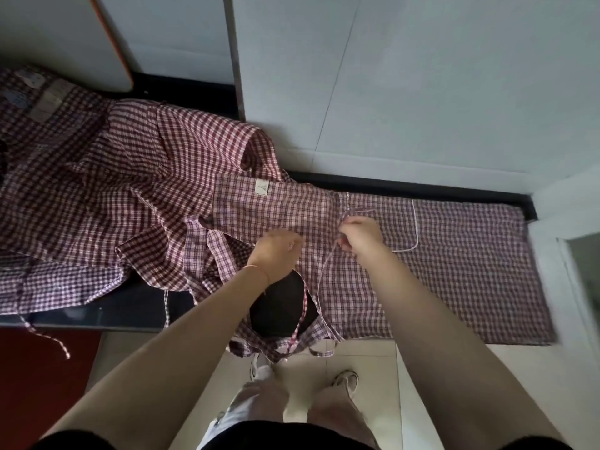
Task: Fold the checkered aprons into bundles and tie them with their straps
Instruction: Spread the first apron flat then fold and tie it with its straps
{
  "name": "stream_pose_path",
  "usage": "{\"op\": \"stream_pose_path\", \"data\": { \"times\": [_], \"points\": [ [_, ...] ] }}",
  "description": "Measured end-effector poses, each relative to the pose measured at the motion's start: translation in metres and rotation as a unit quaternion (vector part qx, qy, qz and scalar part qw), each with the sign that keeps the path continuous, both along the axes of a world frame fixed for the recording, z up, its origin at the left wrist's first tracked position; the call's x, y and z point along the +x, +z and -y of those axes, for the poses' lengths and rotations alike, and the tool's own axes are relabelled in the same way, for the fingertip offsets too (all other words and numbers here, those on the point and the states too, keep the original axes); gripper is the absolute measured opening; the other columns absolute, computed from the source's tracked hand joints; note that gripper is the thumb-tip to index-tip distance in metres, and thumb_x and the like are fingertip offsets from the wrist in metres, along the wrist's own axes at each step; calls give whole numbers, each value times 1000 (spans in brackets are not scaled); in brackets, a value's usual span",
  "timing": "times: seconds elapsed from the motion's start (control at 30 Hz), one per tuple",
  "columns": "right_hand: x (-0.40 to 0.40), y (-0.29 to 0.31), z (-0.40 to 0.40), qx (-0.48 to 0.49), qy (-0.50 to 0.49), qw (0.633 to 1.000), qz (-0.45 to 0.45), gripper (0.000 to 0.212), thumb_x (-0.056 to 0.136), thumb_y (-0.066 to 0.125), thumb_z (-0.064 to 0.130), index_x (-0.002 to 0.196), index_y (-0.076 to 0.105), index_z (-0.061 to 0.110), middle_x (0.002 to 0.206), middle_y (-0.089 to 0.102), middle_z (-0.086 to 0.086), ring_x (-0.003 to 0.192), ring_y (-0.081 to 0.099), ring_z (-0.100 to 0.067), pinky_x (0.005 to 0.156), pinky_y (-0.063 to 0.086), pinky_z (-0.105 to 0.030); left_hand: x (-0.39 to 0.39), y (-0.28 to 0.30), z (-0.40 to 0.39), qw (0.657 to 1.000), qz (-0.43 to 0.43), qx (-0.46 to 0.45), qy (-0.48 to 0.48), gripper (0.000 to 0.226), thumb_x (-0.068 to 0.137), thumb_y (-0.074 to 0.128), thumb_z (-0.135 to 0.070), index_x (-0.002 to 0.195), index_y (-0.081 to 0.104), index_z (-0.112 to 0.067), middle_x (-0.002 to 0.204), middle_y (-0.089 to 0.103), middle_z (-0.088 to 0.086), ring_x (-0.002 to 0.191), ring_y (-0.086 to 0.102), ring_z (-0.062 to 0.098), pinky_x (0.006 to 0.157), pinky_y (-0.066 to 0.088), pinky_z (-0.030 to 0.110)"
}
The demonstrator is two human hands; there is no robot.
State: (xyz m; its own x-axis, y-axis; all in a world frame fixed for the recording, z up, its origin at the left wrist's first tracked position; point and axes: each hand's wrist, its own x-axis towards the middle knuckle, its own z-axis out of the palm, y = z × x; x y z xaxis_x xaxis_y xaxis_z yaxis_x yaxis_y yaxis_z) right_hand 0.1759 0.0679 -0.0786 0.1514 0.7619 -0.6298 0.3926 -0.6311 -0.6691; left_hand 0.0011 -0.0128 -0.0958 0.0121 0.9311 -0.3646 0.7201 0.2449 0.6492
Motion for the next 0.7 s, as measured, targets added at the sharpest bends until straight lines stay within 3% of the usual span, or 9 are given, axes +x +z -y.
{"op": "stream_pose_path", "data": {
  "times": [0.1,0.2,0.27,0.33,0.4,0.53,0.57,0.6,0.7],
  "points": [
    [2,20,14,-21,-1,980,-196,11,94,61,1,99,70,4,83,69,-9,66,64,-15,63,52,-28,8,22,-6,951,236,-102,168,39,97,45,-55,105,66,-23,106,68,-1,101,61,17,95,47,35],
    [11,35,25,-4,-11,951,-308,12,95,60,4,104,68,2,84,66,-8,69,62,-16,57,50,-26,24,37,1,902,385,-170,96,66,97,32,-68,138,51,-19,129,64,6,116,62,19,110,38,40],
    [25,40,28,7,-21,943,-332,11,95,60,5,103,66,2,85,66,-8,68,61,-16,54,49,-26,28,42,9,865,423,-262,64,71,98,24,-68,133,56,-15,115,68,17,102,69,28,98,50,40],
    [46,45,34,-20,54,961,-270,9,94,60,2,101,64,-2,86,67,-10,66,62,-15,55,51,-24,29,46,12,887,349,-302,28,61,103,33,-55,120,66,-7,103,71,19,90,71,34,81,60,40],
    [60,43,46,-124,241,954,-127,12,92,63,0,103,65,-4,91,70,-14,69,67,-17,61,55,-23,30,45,12,954,192,-227,21,38,103,51,-35,105,71,-3,98,73,17,87,72,32,80,61,42],
    [57,37,87,-428,582,692,-18,22,96,59,2,117,65,-4,103,72,-19,86,72,-28,75,61,-30,38,27,8,996,-13,1,92,24,97,52,-23,109,68,-10,112,68,6,103,65,26,85,53,35],
    [54,35,91,-438,602,668,-4,24,97,59,3,119,64,-5,103,72,-18,90,72,-30,77,62,-31,40,25,6,998,-40,21,50,30,97,52,-24,123,64,-16,128,60,2,118,57,24,95,49,35],
    [52,33,89,-426,597,680,18,26,97,60,5,121,63,-5,105,72,-18,92,72,-31,79,62,-32,42,23,4,997,-77,18,-14,39,97,52,-24,136,56,-21,145,48,2,133,45,24,107,41,39],
    [56,23,64,-306,502,804,95,34,97,61,10,127,58,-6,117,69,-20,98,72,-29,82,61,-33,41,19,-2,970,-194,-42,-142,61,98,51,-29,155,28,-29,166,10,2,152,10,26,120,17,51]
  ]
}}
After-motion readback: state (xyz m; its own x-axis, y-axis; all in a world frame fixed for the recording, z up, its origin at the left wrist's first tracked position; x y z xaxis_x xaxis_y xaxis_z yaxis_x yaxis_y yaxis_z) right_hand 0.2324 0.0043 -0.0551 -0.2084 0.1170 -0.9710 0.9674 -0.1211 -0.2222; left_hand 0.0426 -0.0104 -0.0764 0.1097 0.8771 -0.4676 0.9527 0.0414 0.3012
